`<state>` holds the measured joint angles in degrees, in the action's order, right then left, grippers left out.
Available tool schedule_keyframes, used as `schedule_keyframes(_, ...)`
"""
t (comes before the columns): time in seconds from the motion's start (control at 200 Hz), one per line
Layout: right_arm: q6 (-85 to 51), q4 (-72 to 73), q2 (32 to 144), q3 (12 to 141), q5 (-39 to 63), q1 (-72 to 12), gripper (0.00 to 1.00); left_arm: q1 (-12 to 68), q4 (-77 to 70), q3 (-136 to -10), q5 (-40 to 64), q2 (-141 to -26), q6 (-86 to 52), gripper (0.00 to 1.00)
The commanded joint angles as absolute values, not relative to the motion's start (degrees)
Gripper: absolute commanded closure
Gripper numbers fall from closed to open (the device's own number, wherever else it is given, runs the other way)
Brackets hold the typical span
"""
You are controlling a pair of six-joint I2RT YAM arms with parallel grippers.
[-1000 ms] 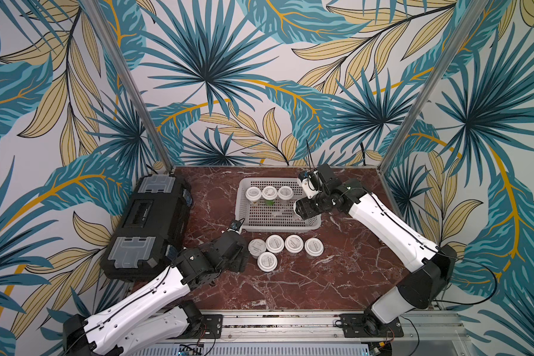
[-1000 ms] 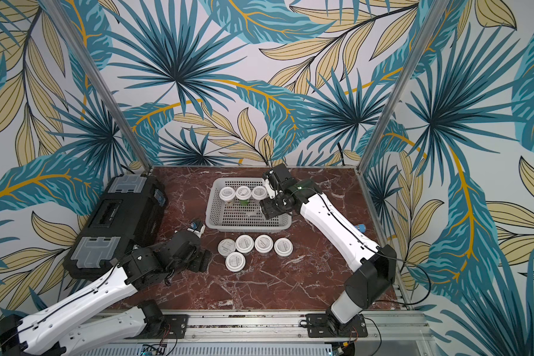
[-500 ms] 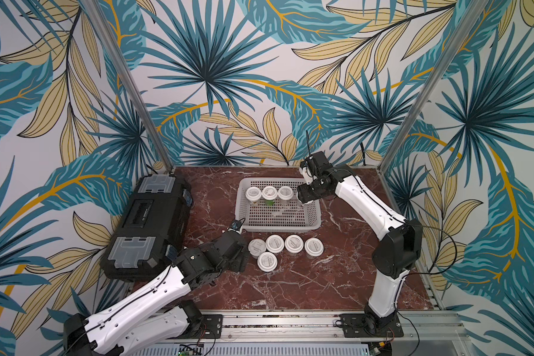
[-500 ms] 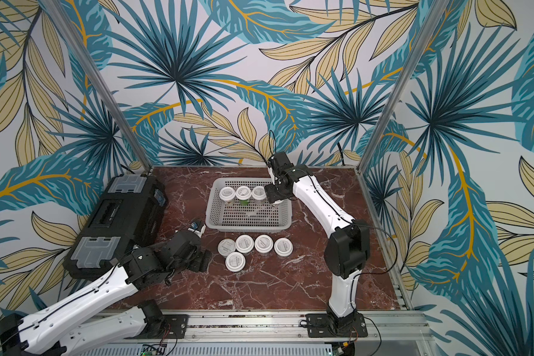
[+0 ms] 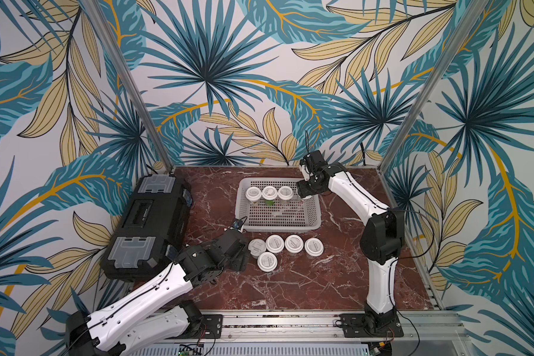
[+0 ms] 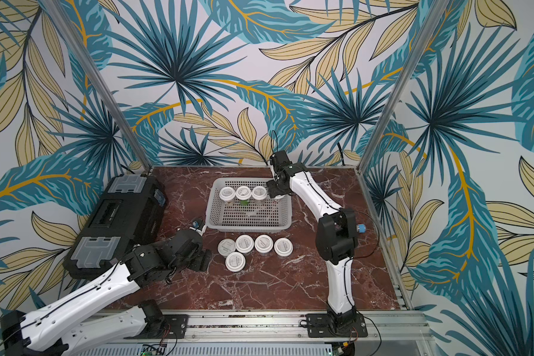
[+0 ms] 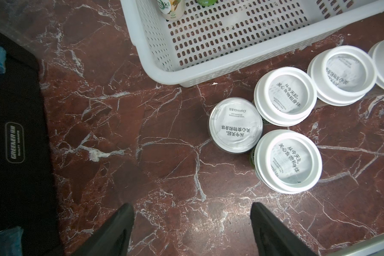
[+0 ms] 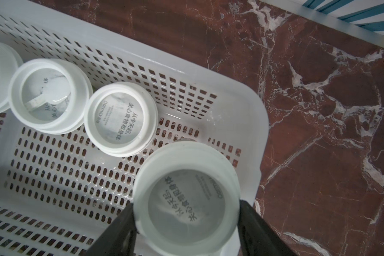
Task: Put the yogurt in the basket
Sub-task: Place the yogurt in the basket.
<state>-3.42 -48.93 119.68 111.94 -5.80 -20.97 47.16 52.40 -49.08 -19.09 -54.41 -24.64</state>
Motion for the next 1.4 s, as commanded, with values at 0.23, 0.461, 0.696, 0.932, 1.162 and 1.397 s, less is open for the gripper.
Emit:
schedule_keyframes(0.23, -3.52, -44.61, 125.41, 115.3, -5.64, -20.08, 0.3, 46.94, 53.77, -52.82, -19.6, -55.02, -23.58, 0.14)
schedule_keyframes(0.461, -3.58, -44.03, 127.34, 116.23, -5.07, -20.06, 0.3, 46.95, 53.79, -52.91, -19.78, -55.16, -23.47, 0.13)
schedule_keyframes(0.696, -3.44, -43.92, 129.01, 116.81, -4.4, -19.97, 0.29, 46.94, 53.87, -53.08, -19.86, -55.25, -23.38, 0.13)
schedule_keyframes(0.932, -3.59, -43.95, 129.62, 116.3, -4.0, -20.03, 0.29, 46.94, 54.1, -53.26, -19.86, -55.28, -23.36, 0.14)
schedule_keyframes(1.162, -3.81, -43.84, 130.07, 116.15, -3.7, -19.96, 0.26, 46.94, 54.4, -53.51, -19.86, -55.19, -23.33, 0.13)
schedule_keyframes(1.397, -4.12, -43.77, 128.99, 115.36, -3.43, -20.08, 0.18, 47.0, 54.49, -53.5, -20.04, -55.07, -23.29, 0.13)
